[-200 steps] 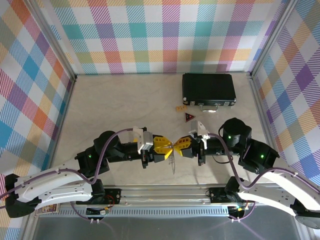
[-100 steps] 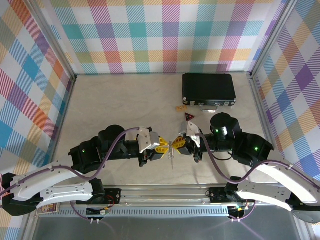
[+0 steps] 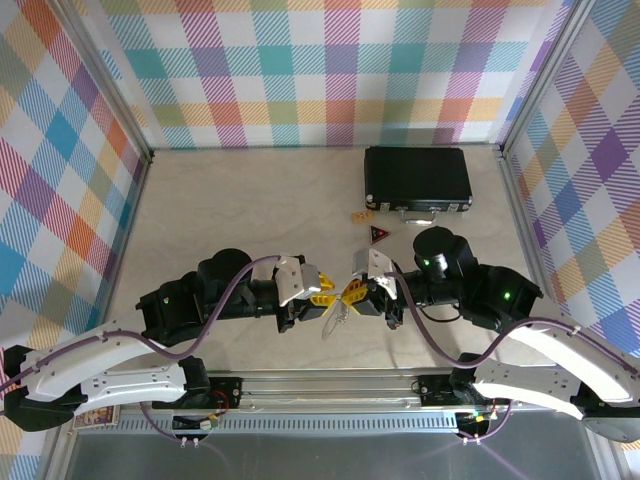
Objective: Put the keys on the keyring
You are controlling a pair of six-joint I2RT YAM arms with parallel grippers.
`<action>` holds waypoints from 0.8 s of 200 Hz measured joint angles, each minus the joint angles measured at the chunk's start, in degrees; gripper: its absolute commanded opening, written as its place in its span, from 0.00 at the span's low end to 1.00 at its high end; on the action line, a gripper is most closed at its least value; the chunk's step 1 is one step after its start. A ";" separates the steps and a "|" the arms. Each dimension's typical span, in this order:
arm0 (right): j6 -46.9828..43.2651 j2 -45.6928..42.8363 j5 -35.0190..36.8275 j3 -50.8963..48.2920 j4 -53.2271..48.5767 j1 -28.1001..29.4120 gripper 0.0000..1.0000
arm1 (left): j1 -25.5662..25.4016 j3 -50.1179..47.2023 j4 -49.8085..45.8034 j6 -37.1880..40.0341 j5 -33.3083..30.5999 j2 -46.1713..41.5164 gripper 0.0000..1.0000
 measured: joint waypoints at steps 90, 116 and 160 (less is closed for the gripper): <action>-0.07 -0.02 0.17 0.00 -0.42 0.31 0.00 | -0.02 0.00 -0.02 0.17 1.81 1.68 0.00; -0.04 -0.02 0.24 0.00 -0.44 0.31 0.00 | -0.02 0.00 0.02 0.09 1.99 1.62 0.00; 0.81 -1.40 0.02 0.00 1.16 0.55 0.59 | 0.00 -0.13 0.46 -0.33 0.94 0.92 0.00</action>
